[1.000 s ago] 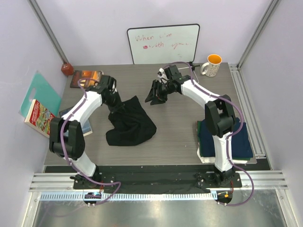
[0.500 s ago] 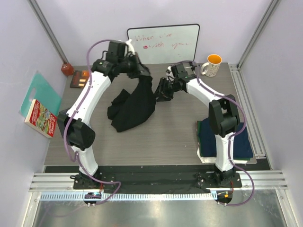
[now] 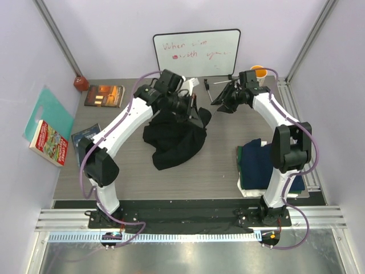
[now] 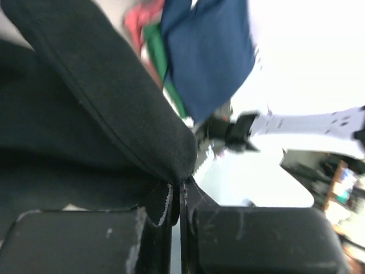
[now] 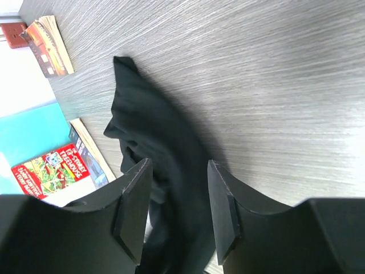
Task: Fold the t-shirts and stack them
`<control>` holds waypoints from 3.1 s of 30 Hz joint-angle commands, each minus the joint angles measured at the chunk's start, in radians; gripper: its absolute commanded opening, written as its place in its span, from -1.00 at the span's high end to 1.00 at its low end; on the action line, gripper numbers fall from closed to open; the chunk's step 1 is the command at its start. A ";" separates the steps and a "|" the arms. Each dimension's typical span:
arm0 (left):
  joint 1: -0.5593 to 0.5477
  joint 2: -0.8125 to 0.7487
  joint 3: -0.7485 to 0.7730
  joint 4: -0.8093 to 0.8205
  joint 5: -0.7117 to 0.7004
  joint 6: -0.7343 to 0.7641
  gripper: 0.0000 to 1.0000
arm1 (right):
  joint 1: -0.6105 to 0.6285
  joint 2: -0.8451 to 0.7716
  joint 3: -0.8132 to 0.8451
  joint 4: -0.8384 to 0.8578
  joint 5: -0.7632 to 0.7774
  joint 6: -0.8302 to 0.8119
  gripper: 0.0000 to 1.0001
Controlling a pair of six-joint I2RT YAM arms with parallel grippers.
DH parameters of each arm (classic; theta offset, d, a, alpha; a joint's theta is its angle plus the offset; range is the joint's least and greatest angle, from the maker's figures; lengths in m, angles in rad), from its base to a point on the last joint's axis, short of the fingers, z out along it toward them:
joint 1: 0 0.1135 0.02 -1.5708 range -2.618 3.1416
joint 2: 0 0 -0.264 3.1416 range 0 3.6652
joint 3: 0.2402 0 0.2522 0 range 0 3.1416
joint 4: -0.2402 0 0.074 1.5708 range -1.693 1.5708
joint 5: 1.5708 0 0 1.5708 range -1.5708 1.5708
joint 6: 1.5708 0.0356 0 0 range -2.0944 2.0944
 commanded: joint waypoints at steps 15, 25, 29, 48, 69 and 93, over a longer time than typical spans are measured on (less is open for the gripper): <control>0.073 0.002 -0.222 -0.152 0.048 0.072 -0.13 | 0.008 -0.032 -0.040 0.010 -0.075 -0.033 0.06; 0.180 0.060 -0.262 -0.215 -0.146 0.061 -0.12 | 0.057 0.021 -0.031 -0.134 -0.209 -0.157 0.04; 0.203 0.086 -0.266 -0.192 -0.192 0.046 -0.13 | 0.128 0.031 -0.046 -0.185 -0.197 -0.240 0.04; 0.390 0.210 -0.207 -0.149 -0.286 0.049 -0.13 | 0.226 0.163 0.112 -0.197 -0.191 -0.224 0.00; 0.467 0.267 -0.128 -0.195 -0.316 0.060 -0.14 | 0.268 0.229 0.167 -0.192 -0.209 -0.211 0.00; 0.481 0.249 -0.248 -0.135 -0.218 0.055 -0.13 | 0.283 0.271 0.200 -0.179 -0.218 -0.186 0.02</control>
